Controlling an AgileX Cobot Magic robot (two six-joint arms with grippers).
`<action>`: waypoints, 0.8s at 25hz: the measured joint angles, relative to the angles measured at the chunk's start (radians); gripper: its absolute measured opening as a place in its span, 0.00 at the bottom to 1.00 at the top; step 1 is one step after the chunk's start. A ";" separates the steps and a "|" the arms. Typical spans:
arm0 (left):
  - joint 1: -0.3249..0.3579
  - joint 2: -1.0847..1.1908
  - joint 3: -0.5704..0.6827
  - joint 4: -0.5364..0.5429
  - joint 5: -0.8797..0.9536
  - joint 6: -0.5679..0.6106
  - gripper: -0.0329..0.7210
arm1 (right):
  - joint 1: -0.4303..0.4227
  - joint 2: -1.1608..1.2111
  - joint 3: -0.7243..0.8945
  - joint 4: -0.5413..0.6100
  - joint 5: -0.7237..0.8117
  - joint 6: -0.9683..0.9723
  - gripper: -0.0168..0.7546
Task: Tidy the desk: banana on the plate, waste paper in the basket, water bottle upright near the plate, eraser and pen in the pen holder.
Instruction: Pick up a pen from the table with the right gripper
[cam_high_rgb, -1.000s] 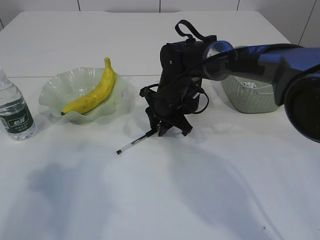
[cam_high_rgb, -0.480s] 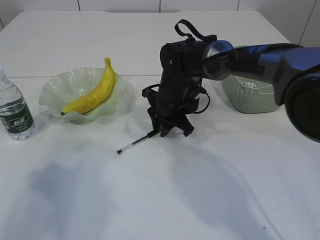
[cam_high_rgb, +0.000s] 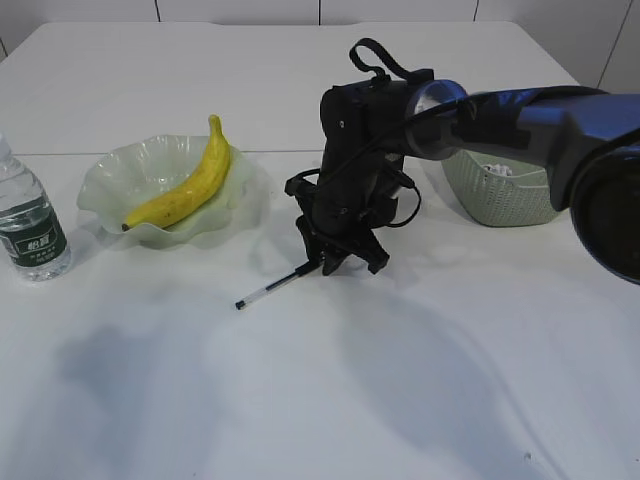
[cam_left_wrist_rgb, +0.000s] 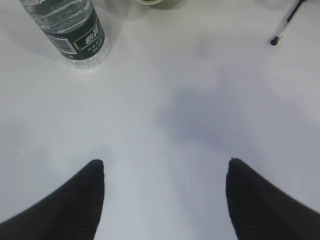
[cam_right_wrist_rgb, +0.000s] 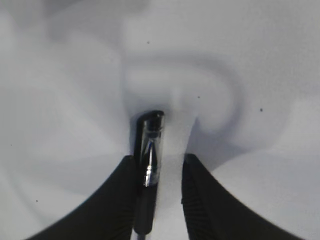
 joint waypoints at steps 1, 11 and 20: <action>0.000 0.000 0.000 0.000 0.000 0.000 0.76 | 0.000 0.000 0.000 0.002 -0.008 0.000 0.33; 0.000 0.000 0.000 0.000 -0.005 0.000 0.76 | 0.000 0.000 0.000 0.033 -0.052 0.002 0.33; 0.000 0.000 0.000 0.000 -0.005 0.000 0.76 | 0.000 0.000 0.000 0.025 -0.052 0.006 0.33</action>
